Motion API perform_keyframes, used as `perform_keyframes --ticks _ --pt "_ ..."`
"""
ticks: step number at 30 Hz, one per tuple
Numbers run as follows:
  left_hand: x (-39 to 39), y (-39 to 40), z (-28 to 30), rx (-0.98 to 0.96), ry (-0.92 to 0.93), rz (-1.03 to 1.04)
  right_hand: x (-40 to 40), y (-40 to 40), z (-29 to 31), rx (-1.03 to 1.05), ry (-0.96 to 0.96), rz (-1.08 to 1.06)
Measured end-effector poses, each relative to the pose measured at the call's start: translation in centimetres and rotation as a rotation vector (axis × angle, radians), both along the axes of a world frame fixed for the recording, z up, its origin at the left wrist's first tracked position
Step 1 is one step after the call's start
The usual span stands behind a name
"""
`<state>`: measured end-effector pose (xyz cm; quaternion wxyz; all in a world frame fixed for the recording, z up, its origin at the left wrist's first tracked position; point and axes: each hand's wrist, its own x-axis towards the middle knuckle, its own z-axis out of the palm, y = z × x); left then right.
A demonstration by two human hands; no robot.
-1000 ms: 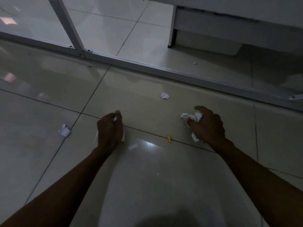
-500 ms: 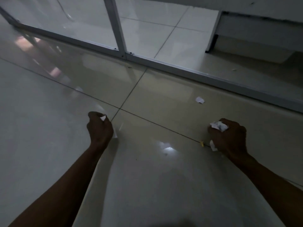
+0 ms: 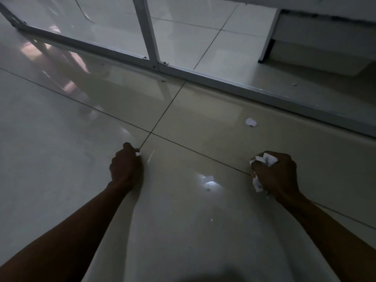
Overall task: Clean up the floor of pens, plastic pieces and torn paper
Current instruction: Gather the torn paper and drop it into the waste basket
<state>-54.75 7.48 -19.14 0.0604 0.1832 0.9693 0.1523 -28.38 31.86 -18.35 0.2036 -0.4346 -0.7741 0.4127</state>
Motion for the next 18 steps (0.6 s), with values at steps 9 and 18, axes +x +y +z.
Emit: perform_keyframes --ticks 9,18 --pt "1.7 3.2 0.4 0.241 -0.084 -0.074 2.5 1.5 1.0 -0.036 -0.002 -0.094" --pt "10.0 6.9 -0.9 0.179 -0.246 -0.656 3.6 -0.2 1.7 -0.061 -0.085 -0.085"
